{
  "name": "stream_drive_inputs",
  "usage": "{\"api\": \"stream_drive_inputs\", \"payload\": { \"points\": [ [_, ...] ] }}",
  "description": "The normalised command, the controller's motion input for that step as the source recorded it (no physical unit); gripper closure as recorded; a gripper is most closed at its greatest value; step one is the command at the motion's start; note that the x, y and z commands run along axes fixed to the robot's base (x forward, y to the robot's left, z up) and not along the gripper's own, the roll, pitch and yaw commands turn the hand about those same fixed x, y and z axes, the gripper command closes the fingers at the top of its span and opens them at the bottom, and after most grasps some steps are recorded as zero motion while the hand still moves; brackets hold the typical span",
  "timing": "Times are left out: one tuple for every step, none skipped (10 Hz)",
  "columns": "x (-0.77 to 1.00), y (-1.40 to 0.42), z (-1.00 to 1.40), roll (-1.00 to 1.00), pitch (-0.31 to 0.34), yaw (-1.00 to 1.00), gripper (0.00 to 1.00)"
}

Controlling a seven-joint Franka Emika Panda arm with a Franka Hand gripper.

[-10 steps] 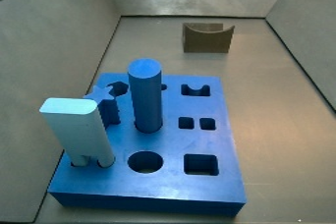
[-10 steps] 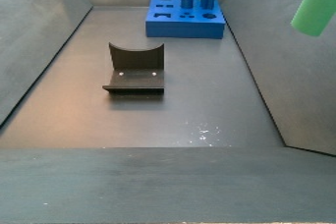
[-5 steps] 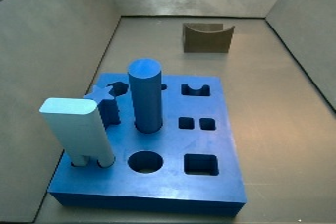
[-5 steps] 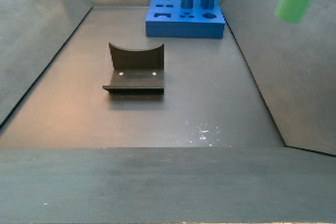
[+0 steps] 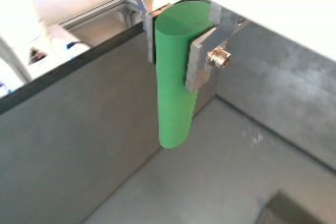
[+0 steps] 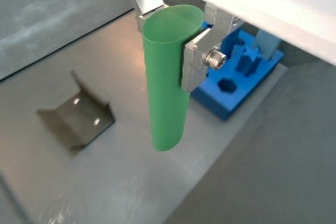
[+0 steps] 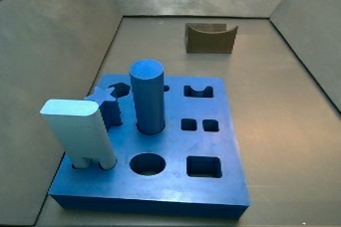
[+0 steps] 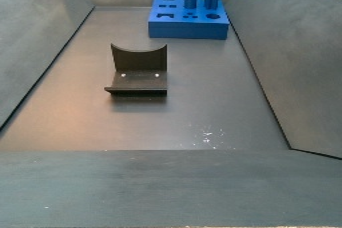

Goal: Pick up the oval object. Move up. Move to above the board. Insert the oval object.
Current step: Move to above the board.

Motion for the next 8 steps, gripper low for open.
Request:
{"api": "stream_drive_inputs", "payload": {
  "points": [
    [0.47, -1.00, 0.05, 0.00, 0.141, -0.01, 1.00],
    [0.48, -1.00, 0.05, -0.01, 0.128, 0.00, 1.00],
    [0.49, -1.00, 0.05, -0.01, 0.123, 0.01, 1.00],
    [0.49, -1.00, 0.05, 0.00, 0.115, 0.01, 1.00],
    [0.51, -1.00, 0.05, 0.00, 0.121, 0.01, 1.00],
    [0.52, -1.00, 0.06, -0.02, 0.126, 0.01, 1.00],
    [0.54, -1.00, 0.06, 0.01, 0.134, 0.00, 1.00],
    [0.55, -1.00, 0.07, 0.01, 0.138, 0.01, 1.00]
  ]
}}
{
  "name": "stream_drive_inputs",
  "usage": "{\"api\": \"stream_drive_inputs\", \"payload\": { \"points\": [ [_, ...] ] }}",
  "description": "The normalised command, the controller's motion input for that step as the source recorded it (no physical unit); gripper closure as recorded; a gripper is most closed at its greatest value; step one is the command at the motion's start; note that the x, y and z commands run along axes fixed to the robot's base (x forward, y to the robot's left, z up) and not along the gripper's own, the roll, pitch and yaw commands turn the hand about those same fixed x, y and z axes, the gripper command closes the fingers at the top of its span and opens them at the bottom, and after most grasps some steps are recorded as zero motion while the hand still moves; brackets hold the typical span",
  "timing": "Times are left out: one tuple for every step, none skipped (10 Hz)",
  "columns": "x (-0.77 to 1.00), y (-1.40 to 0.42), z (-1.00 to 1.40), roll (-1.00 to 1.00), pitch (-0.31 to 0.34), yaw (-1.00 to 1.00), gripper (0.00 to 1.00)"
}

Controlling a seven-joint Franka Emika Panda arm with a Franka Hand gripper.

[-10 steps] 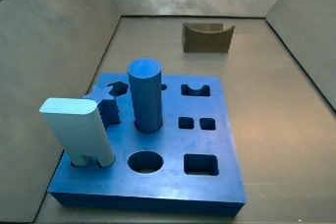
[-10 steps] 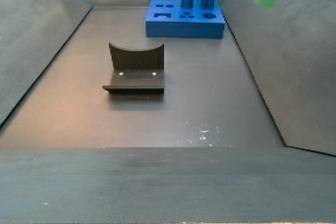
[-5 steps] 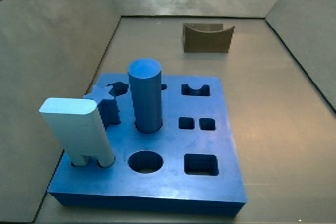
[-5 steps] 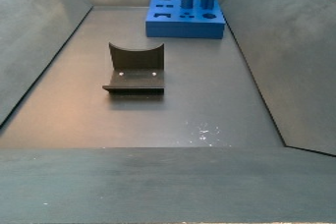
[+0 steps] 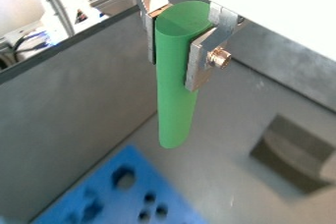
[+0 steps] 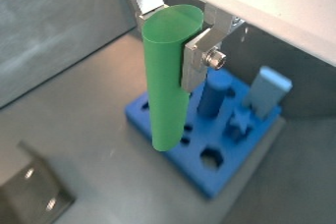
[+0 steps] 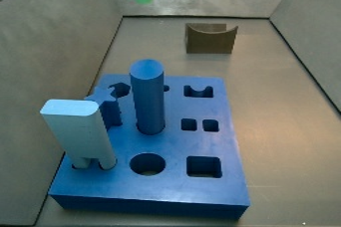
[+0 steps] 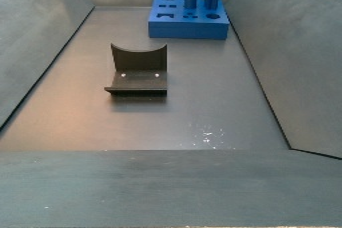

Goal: Pick up the oval object. Move up. Move to above the board. Insert the oval object.
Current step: Move to above the board, then insert the oval object.

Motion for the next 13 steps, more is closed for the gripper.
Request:
{"api": "stream_drive_inputs", "payload": {
  "points": [
    [0.52, -0.90, 0.07, 0.02, 0.146, 0.01, 1.00],
    [0.34, -0.54, 0.05, 0.03, 0.135, 0.01, 1.00],
    [0.22, -0.31, 0.04, 0.05, 0.114, 0.01, 1.00],
    [0.13, -0.17, 0.03, 0.05, 0.077, 0.01, 1.00],
    [0.03, 0.00, 0.00, 0.00, 0.000, 0.00, 1.00],
    [-0.08, 0.00, 0.00, 0.00, 0.000, 0.00, 1.00],
    [-0.09, -0.19, -0.07, 0.00, 0.000, -0.01, 1.00],
    [0.00, -0.48, -0.03, 0.04, 0.000, 0.00, 1.00],
    [0.00, -0.71, 0.00, 0.09, -0.004, 0.00, 1.00],
    [0.06, -0.65, 0.00, 0.07, -0.021, 0.00, 1.00],
    [0.15, -0.68, 0.00, 0.08, -0.021, -0.02, 1.00],
    [0.06, -0.77, 0.00, 0.10, -0.026, -0.17, 1.00],
    [0.17, -0.70, 0.00, 0.05, -0.040, -0.36, 1.00]
  ]
}}
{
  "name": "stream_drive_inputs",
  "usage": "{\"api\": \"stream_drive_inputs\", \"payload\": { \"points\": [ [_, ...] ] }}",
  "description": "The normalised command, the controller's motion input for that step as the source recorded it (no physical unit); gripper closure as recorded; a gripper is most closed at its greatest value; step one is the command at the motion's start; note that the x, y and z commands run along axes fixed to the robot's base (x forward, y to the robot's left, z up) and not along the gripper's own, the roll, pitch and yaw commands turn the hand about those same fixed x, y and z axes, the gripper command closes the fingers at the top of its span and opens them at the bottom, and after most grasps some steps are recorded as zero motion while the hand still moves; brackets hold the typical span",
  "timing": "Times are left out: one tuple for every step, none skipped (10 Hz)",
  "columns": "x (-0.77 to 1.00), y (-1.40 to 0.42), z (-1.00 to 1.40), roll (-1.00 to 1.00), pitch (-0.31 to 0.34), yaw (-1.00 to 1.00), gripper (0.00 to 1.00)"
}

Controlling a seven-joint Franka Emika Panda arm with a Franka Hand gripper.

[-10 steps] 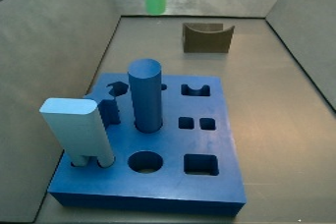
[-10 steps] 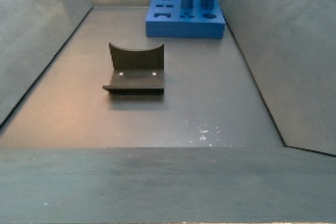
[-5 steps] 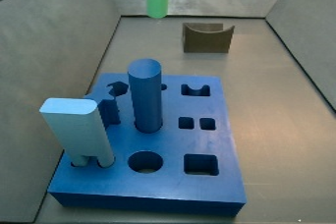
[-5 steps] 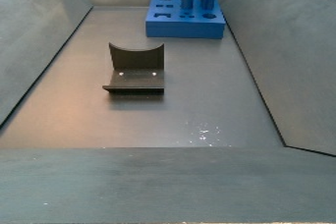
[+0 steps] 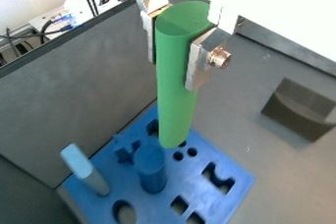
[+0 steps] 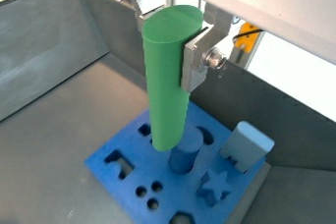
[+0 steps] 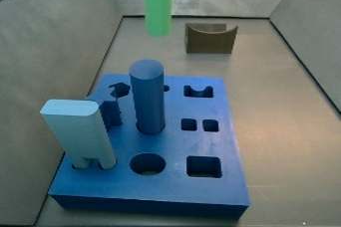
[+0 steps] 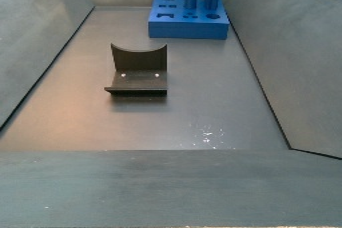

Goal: Pick up the oval object. Move up. Move to above the board. Insert the oval object.
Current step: Insert the oval object.

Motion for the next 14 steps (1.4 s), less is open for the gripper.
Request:
{"api": "stream_drive_inputs", "payload": {
  "points": [
    [0.12, -0.70, 0.00, 0.05, -0.040, -0.48, 1.00],
    [0.04, -0.69, 0.00, 0.04, -0.021, -0.54, 1.00],
    [0.05, -0.64, 0.00, 0.03, -0.026, -0.59, 1.00],
    [0.06, -0.58, -0.03, 0.04, -0.023, -0.65, 1.00],
    [0.04, -0.43, -0.18, 0.06, 0.000, -0.76, 1.00],
    [0.00, -0.29, -0.57, 0.16, 0.029, -0.79, 1.00],
    [0.00, -0.30, -0.66, 0.14, 0.094, -0.75, 1.00],
    [-0.02, -0.32, -0.69, 0.11, 0.099, -0.76, 1.00],
    [-0.04, -0.29, -0.75, 0.10, 0.074, -0.83, 1.00],
    [0.00, -0.16, -0.70, 0.06, 0.020, -0.96, 1.00],
    [0.00, 0.00, -0.59, 0.00, 0.000, -1.00, 1.00],
    [0.00, 0.00, -0.58, 0.00, 0.000, -1.00, 1.00],
    [0.00, 0.00, -0.59, 0.00, 0.000, -1.00, 1.00],
    [0.00, 0.00, -0.59, 0.00, 0.000, -1.00, 1.00]
  ]
}}
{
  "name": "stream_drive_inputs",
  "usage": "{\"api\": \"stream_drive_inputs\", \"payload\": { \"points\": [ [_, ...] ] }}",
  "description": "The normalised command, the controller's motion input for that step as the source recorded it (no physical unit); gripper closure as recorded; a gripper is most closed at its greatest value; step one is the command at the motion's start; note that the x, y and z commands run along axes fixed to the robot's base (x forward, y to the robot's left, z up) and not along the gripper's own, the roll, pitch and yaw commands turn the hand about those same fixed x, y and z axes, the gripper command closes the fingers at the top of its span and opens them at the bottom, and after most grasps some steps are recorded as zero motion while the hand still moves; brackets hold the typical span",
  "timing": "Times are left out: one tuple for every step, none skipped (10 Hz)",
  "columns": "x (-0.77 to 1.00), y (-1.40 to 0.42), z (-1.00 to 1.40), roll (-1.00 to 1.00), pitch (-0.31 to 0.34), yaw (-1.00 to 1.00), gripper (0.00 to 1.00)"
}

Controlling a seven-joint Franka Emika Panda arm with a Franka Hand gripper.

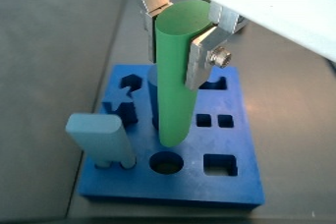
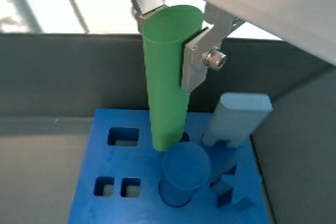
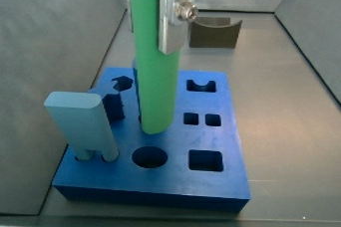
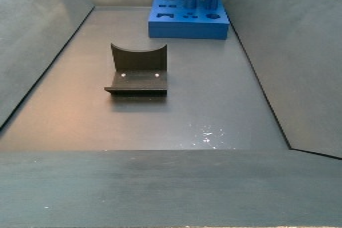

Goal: Pick up the oval object. Move up. Move to above the board. Insert the oval object.
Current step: Insert the oval object.

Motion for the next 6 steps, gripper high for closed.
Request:
{"api": "stream_drive_inputs", "payload": {
  "points": [
    [0.00, 0.00, -0.58, 0.00, 0.000, -1.00, 1.00],
    [0.00, 0.00, -0.58, 0.00, 0.000, -1.00, 1.00],
    [0.00, 0.00, -0.58, 0.00, -0.003, -1.00, 1.00],
    [0.00, 0.00, -0.59, 0.00, -0.001, -1.00, 1.00],
    [0.00, 0.00, -0.58, 0.00, -0.001, -1.00, 1.00],
    [0.00, 0.00, -0.57, 0.00, -0.003, -1.00, 1.00]
  ]
}}
